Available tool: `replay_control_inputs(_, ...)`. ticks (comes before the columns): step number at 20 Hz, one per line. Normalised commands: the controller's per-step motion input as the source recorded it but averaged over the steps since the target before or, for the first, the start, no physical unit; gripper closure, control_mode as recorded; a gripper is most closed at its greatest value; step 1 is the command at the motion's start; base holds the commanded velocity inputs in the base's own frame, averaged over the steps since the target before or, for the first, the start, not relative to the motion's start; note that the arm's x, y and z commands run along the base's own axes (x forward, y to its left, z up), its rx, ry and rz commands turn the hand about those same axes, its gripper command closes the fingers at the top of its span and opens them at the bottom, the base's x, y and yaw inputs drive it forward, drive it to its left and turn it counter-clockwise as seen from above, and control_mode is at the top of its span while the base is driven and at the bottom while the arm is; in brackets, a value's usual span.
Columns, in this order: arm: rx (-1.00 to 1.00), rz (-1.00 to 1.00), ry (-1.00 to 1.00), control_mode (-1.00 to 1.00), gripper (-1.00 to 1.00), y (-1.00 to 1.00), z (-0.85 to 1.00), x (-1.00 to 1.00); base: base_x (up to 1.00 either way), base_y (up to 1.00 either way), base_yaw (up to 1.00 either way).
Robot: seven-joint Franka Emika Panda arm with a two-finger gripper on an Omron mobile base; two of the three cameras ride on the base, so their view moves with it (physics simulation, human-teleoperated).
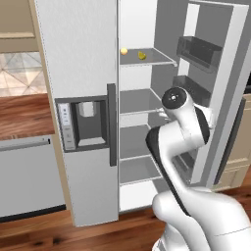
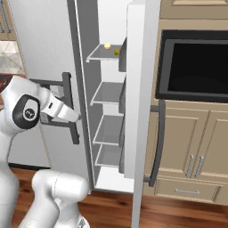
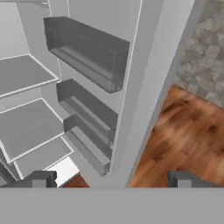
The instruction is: Take the lemon wedge from the fridge and place it on the plate with fish on the dining counter.
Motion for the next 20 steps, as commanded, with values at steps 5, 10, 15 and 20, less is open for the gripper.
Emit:
replay_control_inputs(5, 0.29, 0.51, 0.21, -1.0, -1.0, 0.02, 0.01, -0.04, 0.0, 0.0, 0.0)
replay_control_inputs(10, 0.28, 0.31, 0.15, -1.0, -1.0, 0.2, 0.09, 0.16, 0.0, 0.0, 0.0)
replay_control_inputs(15, 0.05, 0.0, -0.03, -1.0, -1.0, 0.04, 0.02, -0.01, 0.0, 0.0, 0.0)
replay_control_inputs(20, 0.0, 0.01, -0.32, -1.0, -1.0, 0.34, 0.31, -0.02, 0.0, 0.0, 0.0)
